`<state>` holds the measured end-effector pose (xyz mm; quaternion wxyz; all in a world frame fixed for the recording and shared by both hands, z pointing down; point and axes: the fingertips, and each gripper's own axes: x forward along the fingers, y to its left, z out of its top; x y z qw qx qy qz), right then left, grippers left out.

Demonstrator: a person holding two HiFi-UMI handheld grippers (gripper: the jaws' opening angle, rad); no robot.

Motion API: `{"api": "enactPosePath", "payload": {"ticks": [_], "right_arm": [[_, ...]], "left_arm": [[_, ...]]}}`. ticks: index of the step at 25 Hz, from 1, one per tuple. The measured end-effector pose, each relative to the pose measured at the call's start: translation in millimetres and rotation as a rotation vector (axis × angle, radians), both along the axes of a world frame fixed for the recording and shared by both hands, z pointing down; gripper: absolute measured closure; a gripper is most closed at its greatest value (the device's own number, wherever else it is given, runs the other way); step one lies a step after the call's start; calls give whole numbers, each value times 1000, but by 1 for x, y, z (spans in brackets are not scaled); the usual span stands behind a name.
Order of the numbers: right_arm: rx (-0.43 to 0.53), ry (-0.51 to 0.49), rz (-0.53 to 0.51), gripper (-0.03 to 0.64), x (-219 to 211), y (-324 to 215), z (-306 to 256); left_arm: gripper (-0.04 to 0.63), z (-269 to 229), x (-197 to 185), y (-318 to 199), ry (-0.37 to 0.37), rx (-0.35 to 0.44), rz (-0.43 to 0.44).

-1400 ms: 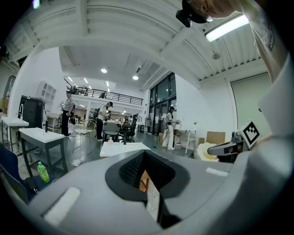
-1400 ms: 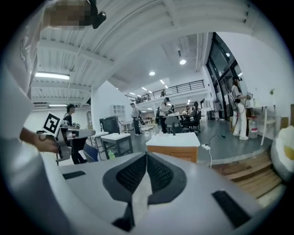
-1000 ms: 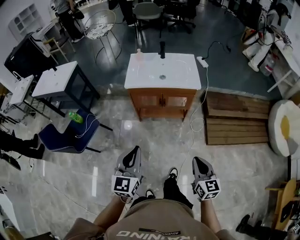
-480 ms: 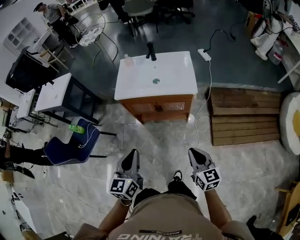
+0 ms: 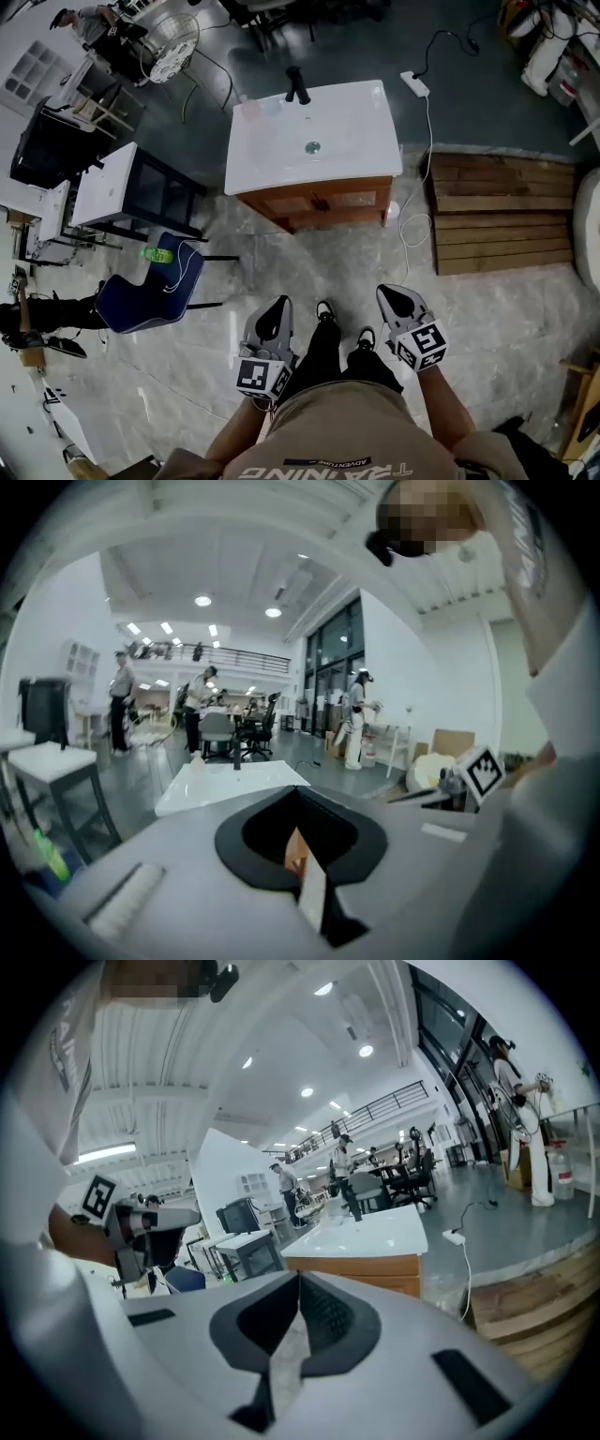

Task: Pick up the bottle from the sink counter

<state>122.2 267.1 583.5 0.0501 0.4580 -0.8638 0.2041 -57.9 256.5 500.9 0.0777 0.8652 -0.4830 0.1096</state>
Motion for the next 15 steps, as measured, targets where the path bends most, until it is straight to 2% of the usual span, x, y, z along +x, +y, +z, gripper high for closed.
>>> {"api": "enactPosePath", "payload": {"ticks": [2,3,7,12,15], "right_arm": [[-16,-34,11,606,-3,-7,-4],[-19,-37,15,606,-5,-12,-6],[4,25,3,606,-14,-41,-26],[66,91,20,606,-36,-89,-67],[82,108,66,606,-44,-125,-80]], "left_arm": [[591,-3,12,-9,-85,46,67],[591,-6,15,-15,-87,52,87],[591,-10,3,-49,14,94,88],[591,-16,-29,-100,74,77,83],[591,-18,-46,-135,110,75,97]]}}
